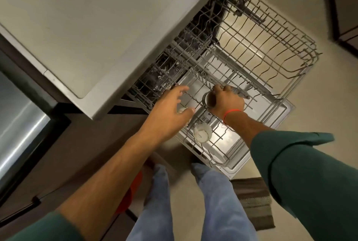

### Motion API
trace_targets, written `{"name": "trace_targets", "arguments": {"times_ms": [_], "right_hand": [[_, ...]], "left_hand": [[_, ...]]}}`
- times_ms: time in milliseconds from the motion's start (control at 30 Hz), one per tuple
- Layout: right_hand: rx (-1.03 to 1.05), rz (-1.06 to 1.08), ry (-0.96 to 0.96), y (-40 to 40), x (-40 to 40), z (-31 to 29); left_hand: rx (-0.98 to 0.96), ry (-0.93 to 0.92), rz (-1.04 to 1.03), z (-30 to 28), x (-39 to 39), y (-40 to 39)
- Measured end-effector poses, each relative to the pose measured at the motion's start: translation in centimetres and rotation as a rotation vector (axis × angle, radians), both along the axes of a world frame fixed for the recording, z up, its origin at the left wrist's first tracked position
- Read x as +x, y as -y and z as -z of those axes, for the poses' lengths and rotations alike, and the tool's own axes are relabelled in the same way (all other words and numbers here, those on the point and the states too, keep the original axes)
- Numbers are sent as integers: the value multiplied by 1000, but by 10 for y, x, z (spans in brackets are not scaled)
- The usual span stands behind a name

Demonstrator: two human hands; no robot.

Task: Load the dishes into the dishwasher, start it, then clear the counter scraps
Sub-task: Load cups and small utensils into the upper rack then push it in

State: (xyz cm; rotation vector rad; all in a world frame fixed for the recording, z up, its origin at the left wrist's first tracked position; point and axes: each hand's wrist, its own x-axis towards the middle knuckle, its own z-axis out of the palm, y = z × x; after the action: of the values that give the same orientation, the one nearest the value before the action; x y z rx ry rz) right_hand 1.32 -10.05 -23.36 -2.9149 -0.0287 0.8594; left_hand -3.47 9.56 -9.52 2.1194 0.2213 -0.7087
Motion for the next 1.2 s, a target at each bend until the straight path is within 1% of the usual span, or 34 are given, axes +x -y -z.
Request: {"name": "trace_targets", "arguments": {"times_ms": [200, 367, 433, 533, 600, 733, 833, 967, 1200], "right_hand": [[-83, -15, -3, -4, 1, 7], [-32, 52, -25, -8, -1, -4], [39, 98, -8, -10, -1, -20], [223, 241, 66, -17, -1, -58], [358, 312, 164, -25, -2, -90], [623, 330, 354, -52, -12, -163], [747, 272, 426, -88, -23, -219], [835, 106, 423, -154, -34, -272], [895, -183, 362, -291, -36, -312]], "left_hand": [[-13, -29, -19, -2, 3, -3], [-30, -8, -21, -11, 4, -5], [-41, 11, -17, -18, 3, -8], [-76, 44, -17, -35, -2, -15], [-105, 79, -19, -52, -6, -22], [-154, 188, -59, -92, -16, -47], [-179, 265, -138, -127, -26, -78], [-168, 364, -274, -166, -43, -135], [-75, 473, -525, -198, -84, -256]]}}
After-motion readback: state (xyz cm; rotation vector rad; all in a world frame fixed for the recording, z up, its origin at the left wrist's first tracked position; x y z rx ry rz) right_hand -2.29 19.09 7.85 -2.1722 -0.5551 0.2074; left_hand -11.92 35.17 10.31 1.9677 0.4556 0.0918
